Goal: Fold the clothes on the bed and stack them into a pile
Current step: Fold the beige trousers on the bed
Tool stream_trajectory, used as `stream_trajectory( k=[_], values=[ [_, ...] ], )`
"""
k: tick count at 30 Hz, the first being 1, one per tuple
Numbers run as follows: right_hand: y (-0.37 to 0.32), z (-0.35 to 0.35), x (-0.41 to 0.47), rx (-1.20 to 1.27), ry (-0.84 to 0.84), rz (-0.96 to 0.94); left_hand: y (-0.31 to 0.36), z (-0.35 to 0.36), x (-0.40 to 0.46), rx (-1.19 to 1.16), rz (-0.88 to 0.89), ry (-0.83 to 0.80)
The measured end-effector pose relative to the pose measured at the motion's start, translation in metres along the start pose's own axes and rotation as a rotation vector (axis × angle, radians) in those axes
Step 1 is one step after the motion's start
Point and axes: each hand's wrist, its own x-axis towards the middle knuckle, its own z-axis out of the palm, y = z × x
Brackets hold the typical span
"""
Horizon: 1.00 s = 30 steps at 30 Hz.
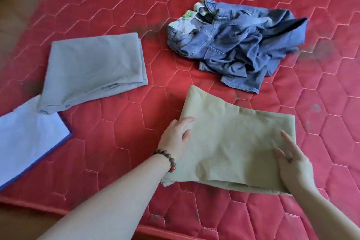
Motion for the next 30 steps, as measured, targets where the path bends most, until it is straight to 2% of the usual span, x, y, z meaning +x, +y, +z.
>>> stream_trajectory(
  k=[11, 16, 19, 22, 24, 26, 30],
  values=[
    [-0.278, 0.167, 0.010, 0.067, -0.090, -0.504, -0.144, -0.246, 0.030, 0.095, -0.067, 0.454],
    [-0.372, 0.234, 0.030, 0.094, -0.146, -0.624, -0.199, -0.321, 0.068, 0.101, -0.106, 0.550],
    [-0.395, 0.265, 0.052, 0.015, -0.159, -0.604, -0.232, -0.338, 0.095, 0.051, -0.223, 0.468],
    [-0.388, 0.291, 0.070, -0.160, -0.387, -0.387, -0.259, -0.327, 0.105, 0.048, -0.387, 0.273],
    [-0.373, 0.304, 0.070, -0.217, -0.498, -0.364, -0.270, -0.318, 0.108, 0.051, -0.371, 0.233],
    [-0.364, 0.309, 0.069, -0.146, -0.452, -0.396, -0.272, -0.315, 0.113, 0.012, -0.322, 0.280],
    [-0.363, 0.312, 0.066, -0.042, -0.246, -0.457, -0.270, -0.321, 0.117, -0.016, -0.244, 0.416]
  ],
)
